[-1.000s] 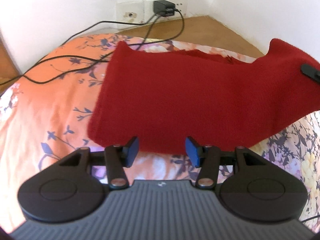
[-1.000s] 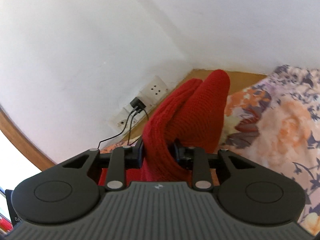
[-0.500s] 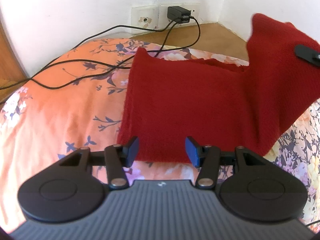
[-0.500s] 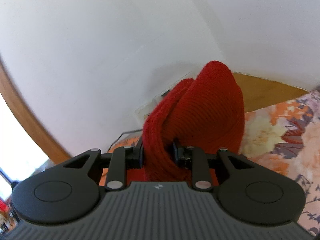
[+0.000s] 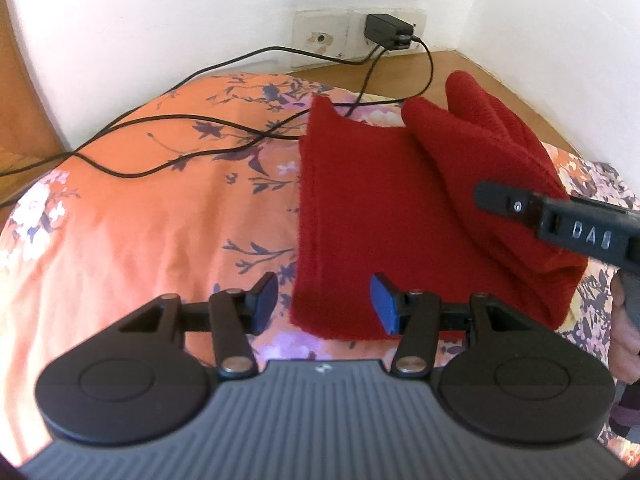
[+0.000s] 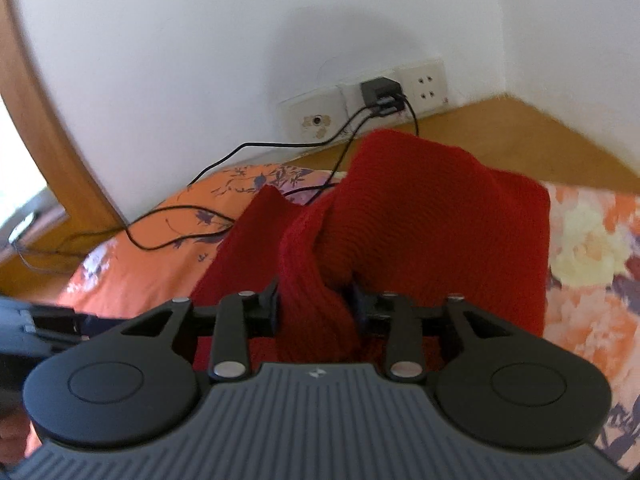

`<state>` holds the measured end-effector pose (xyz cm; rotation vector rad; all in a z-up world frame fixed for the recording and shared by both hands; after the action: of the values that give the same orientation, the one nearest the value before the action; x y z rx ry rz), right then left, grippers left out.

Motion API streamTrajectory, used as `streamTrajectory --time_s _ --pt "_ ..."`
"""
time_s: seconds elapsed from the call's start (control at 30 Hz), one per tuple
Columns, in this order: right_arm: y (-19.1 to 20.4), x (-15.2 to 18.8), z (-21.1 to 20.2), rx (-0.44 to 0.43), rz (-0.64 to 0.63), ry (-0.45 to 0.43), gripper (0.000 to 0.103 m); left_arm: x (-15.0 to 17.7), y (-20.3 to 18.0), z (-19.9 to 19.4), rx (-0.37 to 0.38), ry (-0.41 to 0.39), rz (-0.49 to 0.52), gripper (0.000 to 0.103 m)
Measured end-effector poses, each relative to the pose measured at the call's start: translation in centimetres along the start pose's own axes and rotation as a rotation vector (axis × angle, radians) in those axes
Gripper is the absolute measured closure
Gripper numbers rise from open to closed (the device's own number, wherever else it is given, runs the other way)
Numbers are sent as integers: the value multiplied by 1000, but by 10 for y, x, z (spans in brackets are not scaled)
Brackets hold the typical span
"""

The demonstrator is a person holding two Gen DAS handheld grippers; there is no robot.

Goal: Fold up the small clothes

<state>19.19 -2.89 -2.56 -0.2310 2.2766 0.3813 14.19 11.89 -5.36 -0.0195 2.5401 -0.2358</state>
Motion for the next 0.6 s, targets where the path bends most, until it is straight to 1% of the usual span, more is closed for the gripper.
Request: streamTrajectory --time_s 0.07,0.2,0.27,0.37,0.5,0.6 --pt "2 -1 1 0 -15 -1 52 -3 5 -1 1 -6 -6 50" --pt "8 -2 -9 20 4 1 48 -13 9 -5 16 -28 4 50" --pt "9 -5 -17 8 23 -3 41 -21 10 -7 19 -40 11 50" --pt "11 -9 -32 -24 39 -17 35 -34 9 -10 31 -58 17 50" --pt "8 -19 -58 -30 40 -47 32 -53 1 -15 57 -85 38 50" --pt "-3 -27 -76 4 44 -80 30 -67 -10 -18 73 -110 56 50"
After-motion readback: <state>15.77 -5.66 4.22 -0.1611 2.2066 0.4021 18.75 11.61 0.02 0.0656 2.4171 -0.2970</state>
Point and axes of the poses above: each gripper's, at about its wrist camera, not at the fingertips, and z roughly the way its jaws point, y to its left, x to its underside, the point moved 8 cm from there along z, roughly the way its jaws point, and after that the axes turned 4 degrees about x, right-handed, at the moved point
